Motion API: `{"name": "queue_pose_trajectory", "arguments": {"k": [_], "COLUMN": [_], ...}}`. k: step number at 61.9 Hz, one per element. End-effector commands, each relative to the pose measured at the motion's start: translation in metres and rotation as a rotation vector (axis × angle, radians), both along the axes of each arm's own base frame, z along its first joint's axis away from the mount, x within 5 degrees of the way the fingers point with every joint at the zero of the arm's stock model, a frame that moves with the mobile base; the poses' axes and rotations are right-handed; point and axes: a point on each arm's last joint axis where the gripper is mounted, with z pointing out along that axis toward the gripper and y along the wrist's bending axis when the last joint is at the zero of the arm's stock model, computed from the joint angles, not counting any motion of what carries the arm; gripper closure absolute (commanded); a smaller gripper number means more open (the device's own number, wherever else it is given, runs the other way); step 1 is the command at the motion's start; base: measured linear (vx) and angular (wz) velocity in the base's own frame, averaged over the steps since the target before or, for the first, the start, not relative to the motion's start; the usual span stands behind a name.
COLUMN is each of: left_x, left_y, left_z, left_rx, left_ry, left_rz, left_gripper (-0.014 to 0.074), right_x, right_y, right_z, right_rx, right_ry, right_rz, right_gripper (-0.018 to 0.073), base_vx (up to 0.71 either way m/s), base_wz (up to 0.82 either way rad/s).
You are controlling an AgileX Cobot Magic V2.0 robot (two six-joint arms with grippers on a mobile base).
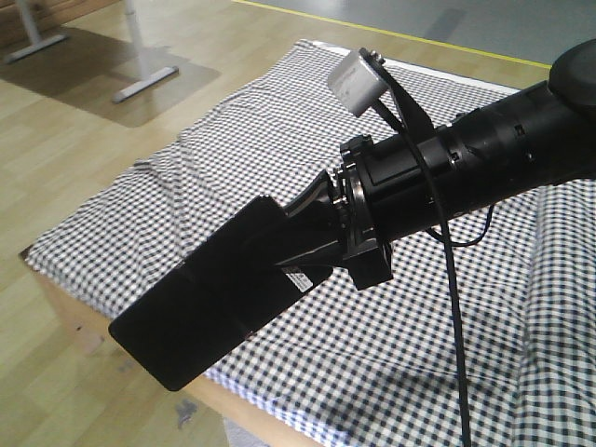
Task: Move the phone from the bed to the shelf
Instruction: 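Carry the phone in the right gripper while driving away from the bed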
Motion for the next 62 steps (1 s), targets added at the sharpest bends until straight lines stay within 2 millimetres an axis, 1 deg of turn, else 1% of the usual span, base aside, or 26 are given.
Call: {"name": "queue_pose_trajectory", "arguments": {"k": [1, 20, 62], "left_x": [0.0003, 0.0003, 0.0003], "left_y": [0.0007, 0.0007, 0.0007], "left_z": [0.0069, 0.0069, 0.0069], "left_rx": [-0.009, -0.009, -0.009], "left_ry": [-0.080, -0.080, -0.080], "left_rz": [0.007, 0.007, 0.007], "left_gripper": [0.0596, 0.0596, 0.0596], "right_x": [-0.0152, -0.0152, -0.0152], "right_y": [-0.0013, -0.0013, -0.0013], "right_z": [0.0254, 0.0254, 0.0254], "right_rx": [0.101, 0.101, 0.101], "right_ry": [-0.008, -0.009, -0.008], "right_rz": [0.061, 0.061, 0.061], "right_gripper": [0.0564, 0.0564, 0.0564], "base_vx": [-0.09, -0.10, -0.12], "base_wz": [0.38, 0.46, 0.56]}}
